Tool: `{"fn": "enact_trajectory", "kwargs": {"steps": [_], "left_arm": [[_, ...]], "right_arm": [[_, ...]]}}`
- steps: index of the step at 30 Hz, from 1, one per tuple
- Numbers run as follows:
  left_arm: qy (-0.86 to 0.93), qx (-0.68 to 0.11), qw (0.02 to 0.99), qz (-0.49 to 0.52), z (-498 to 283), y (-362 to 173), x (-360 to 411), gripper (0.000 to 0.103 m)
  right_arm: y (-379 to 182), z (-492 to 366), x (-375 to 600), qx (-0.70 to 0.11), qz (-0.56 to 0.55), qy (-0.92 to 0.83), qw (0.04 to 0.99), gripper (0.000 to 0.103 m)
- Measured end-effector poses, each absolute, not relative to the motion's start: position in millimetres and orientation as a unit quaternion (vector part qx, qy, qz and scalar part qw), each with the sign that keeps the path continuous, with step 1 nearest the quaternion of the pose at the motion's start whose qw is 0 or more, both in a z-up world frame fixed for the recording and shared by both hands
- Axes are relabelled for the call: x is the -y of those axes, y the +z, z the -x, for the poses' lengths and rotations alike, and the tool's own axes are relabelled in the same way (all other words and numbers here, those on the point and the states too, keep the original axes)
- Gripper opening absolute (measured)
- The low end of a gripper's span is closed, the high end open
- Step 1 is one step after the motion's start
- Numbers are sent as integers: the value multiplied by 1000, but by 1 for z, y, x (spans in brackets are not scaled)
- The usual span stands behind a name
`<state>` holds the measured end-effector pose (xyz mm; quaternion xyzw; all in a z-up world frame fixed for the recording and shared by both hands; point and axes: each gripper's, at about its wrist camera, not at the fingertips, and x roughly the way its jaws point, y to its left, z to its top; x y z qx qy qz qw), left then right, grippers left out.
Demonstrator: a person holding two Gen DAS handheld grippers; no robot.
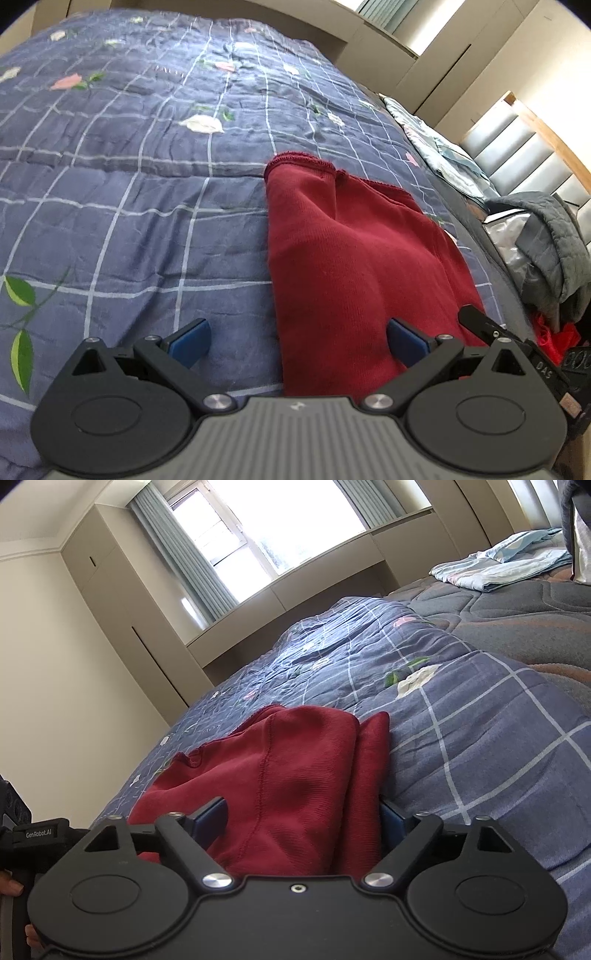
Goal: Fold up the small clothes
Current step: 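Lower the right gripper onto the sweater's folded edge and close it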
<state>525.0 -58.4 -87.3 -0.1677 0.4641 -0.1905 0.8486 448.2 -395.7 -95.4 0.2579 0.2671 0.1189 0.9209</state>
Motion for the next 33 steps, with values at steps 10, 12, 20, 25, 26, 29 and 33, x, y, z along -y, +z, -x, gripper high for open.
{"fn": "enact_trajectory", "kwargs": {"steps": [10,12,20,25,26,29,33], "left_arm": [[-177,-462,857,145,-523,-77,63,102],[-178,-460,856,154,-524,-77,61,103],[-198,-469,841,184,-529,-79,49,94],[-194,-463,851,155,-529,-73,54,97],[-193,-468,849,151,-530,-74,56,101],[-200,-478,842,149,-535,-80,60,102],[-197,-489,827,194,-544,-92,55,103]], "right_arm": [[-97,-446,400,-264,-275,114,918,53],[-95,-445,399,-259,-271,112,920,47],[-90,-443,412,-255,-303,97,913,21],[-85,-445,409,-271,-283,92,915,23],[-85,-448,408,-279,-278,96,914,27],[-85,-455,411,-293,-279,104,908,36],[-89,-460,414,-308,-285,110,901,39]]}}
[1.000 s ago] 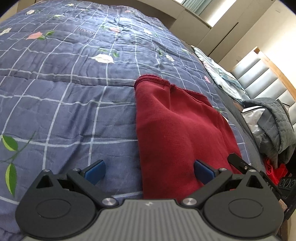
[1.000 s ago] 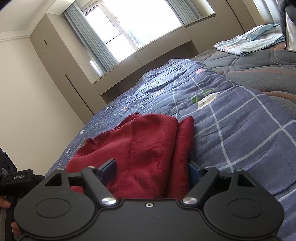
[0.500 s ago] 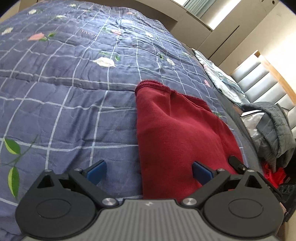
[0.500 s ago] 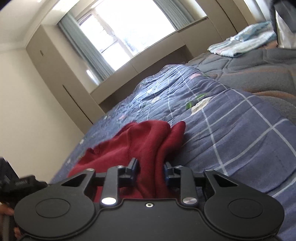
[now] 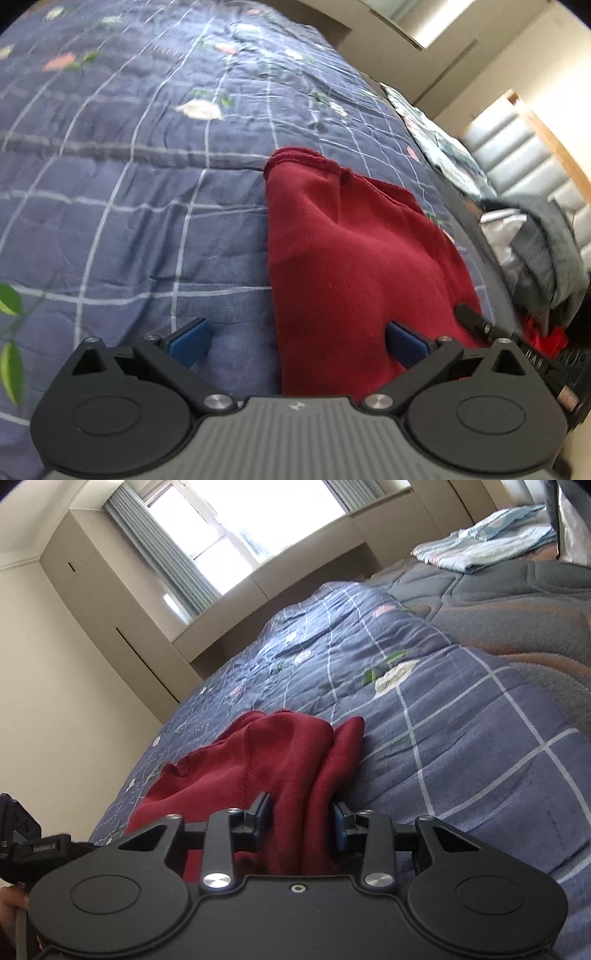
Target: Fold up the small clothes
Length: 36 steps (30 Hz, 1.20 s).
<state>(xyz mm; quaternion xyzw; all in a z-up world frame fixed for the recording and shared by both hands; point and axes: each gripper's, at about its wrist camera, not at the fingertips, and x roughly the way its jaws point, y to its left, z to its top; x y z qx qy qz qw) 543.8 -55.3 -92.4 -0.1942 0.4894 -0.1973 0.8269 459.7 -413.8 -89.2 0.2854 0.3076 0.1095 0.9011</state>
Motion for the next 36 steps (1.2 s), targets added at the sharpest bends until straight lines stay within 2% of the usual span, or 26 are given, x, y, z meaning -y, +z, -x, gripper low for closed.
{"fn": "enact_trajectory", "kwargs": {"steps": [5,7,9,10,12,17,23,30,36], "left_arm": [[-173,-499,825,202,-544,-89,59,96],[-163,-502,827,197,-544,-84,63,90],[-163,-499,830,188,-542,-77,70,77],[-173,-495,831,188,-541,-73,73,58],[-170,-496,833,179,-539,-65,78,54],[-168,-481,847,150,-530,-53,87,38],[-180,-457,862,124,-514,-33,95,31],[-194,-441,868,121,-496,-11,88,30],[-182,-436,871,133,-480,12,53,30]], "right_arm": [[-93,-457,411,-301,-291,106,902,33],[-91,-455,408,-295,-283,106,906,24],[-86,-452,404,-286,-264,105,915,20],[-83,-450,401,-283,-258,103,918,18],[-78,-446,401,-274,-260,103,920,16],[-66,-438,402,-258,-266,106,923,15],[-43,-427,395,-238,-248,118,931,14],[-4,-414,377,-212,-222,140,941,14],[23,-408,342,-202,-224,170,938,14]]}}
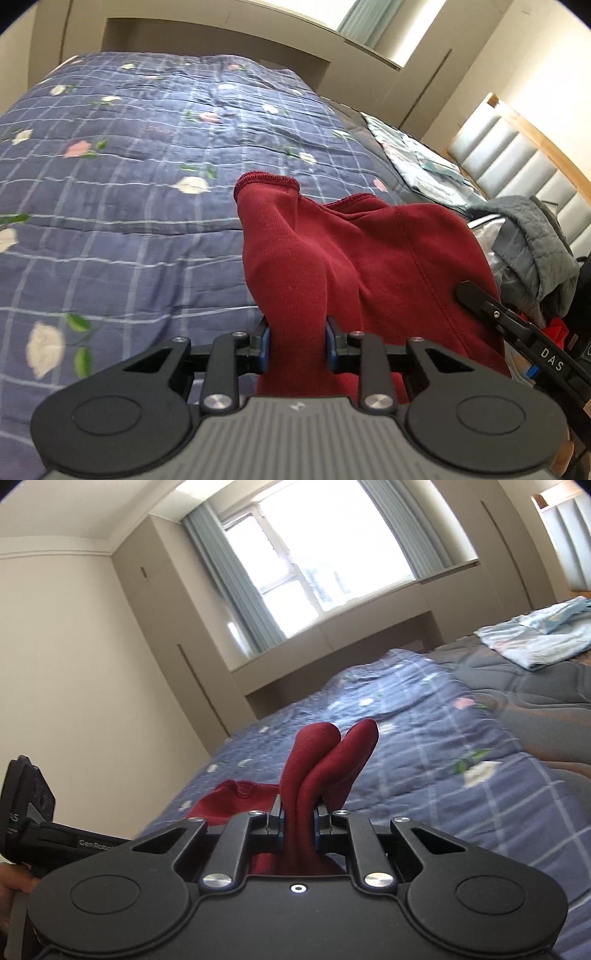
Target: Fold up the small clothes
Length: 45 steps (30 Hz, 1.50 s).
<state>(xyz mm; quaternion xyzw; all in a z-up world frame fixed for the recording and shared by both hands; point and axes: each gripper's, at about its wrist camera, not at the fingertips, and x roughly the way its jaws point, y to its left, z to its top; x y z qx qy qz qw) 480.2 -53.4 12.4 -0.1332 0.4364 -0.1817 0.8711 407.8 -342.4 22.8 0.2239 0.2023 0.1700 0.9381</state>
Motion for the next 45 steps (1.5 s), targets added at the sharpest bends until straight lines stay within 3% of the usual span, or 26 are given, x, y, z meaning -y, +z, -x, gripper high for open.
{"fn": "enact_trajectory", "kwargs": {"steps": [10,21,26,30,32,35,40,45], "left_arm": [[-106,-442,881,133,-441,27,-59,30],[-43,-449,875,176,-425,-32,-142,31],[-44,-434,878,199,-416,-48,-151,37],[-35,-436,878,194,-410,-46,-152,52],[-36,-428,885,182,-404,-37,-149,71],[-40,-400,900,168,-387,-18,-142,86],[-43,-357,923,139,-354,14,-126,98],[-37,-314,941,120,-309,40,-109,102]], "right_arm": [[20,-406,231,-245,-251,222,910,14],[-23,-413,135,-314,-207,199,905,15],[-36,-415,140,-333,-189,172,908,19],[-34,-411,144,-335,-173,169,911,32],[-30,-405,145,-331,-163,168,914,41],[-21,-395,148,-320,-151,162,921,48],[13,-365,159,-271,-140,163,938,81],[51,-322,171,-219,-125,166,953,97]]}}
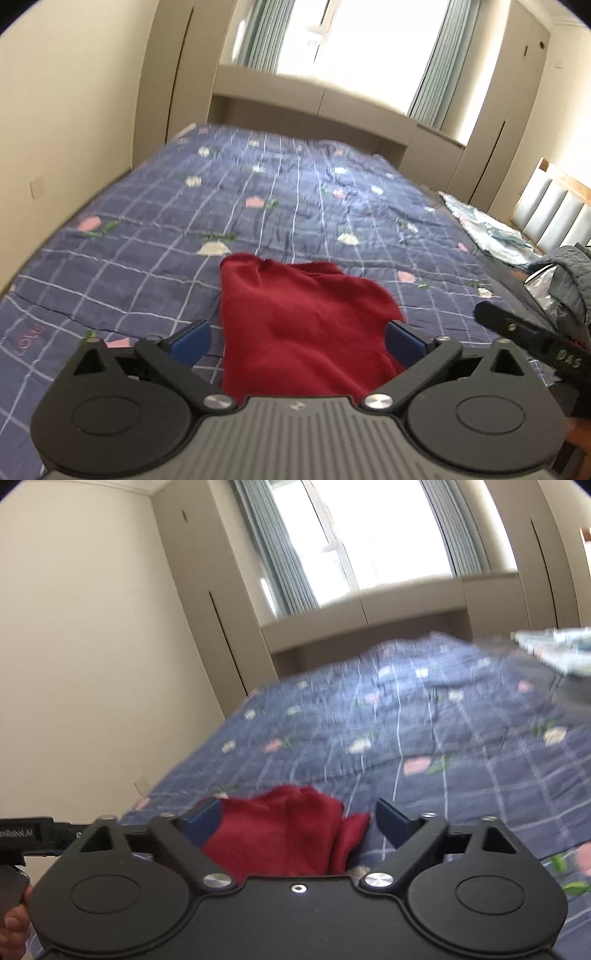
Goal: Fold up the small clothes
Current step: 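Open both grippers and release the folded red sweater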
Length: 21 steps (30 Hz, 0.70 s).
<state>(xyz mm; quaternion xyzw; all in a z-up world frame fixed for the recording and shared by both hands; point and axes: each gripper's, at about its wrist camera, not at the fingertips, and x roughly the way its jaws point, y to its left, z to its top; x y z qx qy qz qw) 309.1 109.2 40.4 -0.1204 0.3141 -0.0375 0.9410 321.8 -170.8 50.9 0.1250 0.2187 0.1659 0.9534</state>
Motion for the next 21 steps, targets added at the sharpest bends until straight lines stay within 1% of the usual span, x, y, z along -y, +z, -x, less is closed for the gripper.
{"fn": "enact_trajectory", "kwargs": {"steps": [3,8,16,21], "left_arm": [[-23,-294,948,117,-278,50,-105,103],[-5,-269,957,112,-225,58,-99,103],[28,-241,965,96,-150,55,-95,103],[40,-229,968,93,-116,45,-96,103]], "right_arm": [[70,-289,175,-193,-116,171,959,102],[85,-231,181,-164,-104,181,964,102],[83,-149,185,-141,-79,180,970,102],[74,-108,185,-128,-71,173,974,102]]}}
